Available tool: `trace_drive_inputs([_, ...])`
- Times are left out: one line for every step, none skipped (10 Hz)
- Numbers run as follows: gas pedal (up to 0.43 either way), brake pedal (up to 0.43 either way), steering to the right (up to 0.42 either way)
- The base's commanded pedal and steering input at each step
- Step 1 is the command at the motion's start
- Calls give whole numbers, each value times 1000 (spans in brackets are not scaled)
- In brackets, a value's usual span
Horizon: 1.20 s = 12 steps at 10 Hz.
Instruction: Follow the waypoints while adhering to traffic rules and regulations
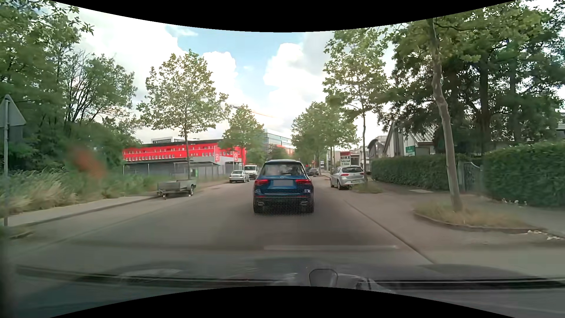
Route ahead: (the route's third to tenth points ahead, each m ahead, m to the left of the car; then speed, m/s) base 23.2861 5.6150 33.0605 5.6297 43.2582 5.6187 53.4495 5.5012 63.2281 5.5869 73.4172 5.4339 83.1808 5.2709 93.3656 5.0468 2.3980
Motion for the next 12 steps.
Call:
trace_drive_inputs([0, 0, -27])
trace_drive_inputs([0, 0, -23])
trace_drive_inputs([0, 0, -20])
trace_drive_inputs([0, 0, -19])
trace_drive_inputs([0, 0, -19])
trace_drive_inputs([0, 0, -18])
trace_drive_inputs([0, 0, -16])
trace_drive_inputs([0, 0, -12])
trace_drive_inputs([0, 0, -9])
trace_drive_inputs([0, 0, -7])
trace_drive_inputs([0, 0, -7])
trace_drive_inputs([0, 0, -7])
